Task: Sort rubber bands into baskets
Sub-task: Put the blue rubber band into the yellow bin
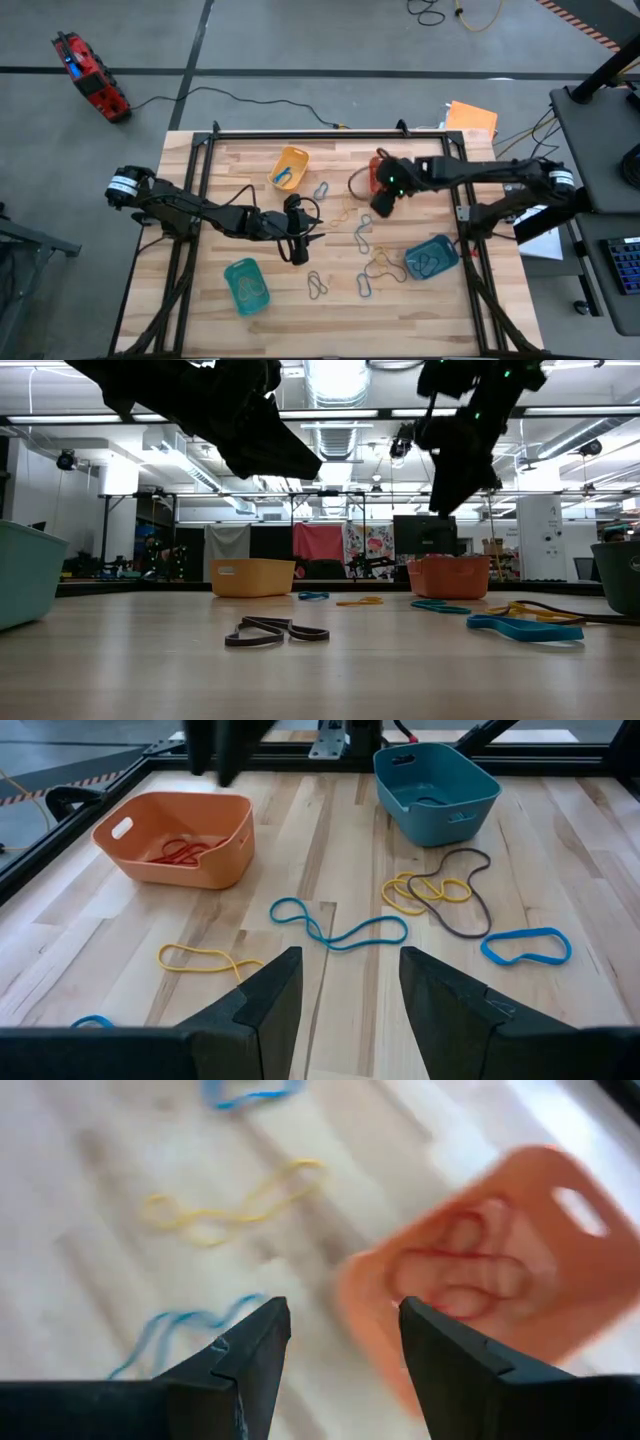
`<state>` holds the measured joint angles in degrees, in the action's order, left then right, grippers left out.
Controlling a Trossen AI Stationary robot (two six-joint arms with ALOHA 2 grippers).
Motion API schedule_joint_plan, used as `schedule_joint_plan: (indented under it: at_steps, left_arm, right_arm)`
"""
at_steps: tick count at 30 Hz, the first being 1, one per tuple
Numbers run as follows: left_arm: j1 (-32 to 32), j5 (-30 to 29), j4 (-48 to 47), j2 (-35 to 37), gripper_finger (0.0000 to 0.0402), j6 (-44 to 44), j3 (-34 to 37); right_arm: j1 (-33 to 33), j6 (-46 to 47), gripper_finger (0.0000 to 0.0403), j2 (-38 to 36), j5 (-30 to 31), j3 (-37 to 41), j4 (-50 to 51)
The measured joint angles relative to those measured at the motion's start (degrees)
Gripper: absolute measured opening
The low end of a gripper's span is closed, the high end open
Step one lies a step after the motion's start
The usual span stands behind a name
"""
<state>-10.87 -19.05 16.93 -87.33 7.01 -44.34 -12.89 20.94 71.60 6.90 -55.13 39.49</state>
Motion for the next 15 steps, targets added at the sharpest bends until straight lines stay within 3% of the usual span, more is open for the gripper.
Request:
schedule_joint_plan:
  at_steps: [8, 15]
  left_arm:
    - [0.0, 0.07, 0.0, 0.0, 0.0152, 0.99, 0.0]
    - [0.0, 0.07, -4.01, 1.47, 0.0152, 1.16, 0.0]
  right_arm:
    - [13.73, 0.91, 0.0185, 0.73, 0.13, 0.12, -6.08]
    - [19.62, 11.81, 0.0185, 4.67, 2.49, 0.17, -9.67]
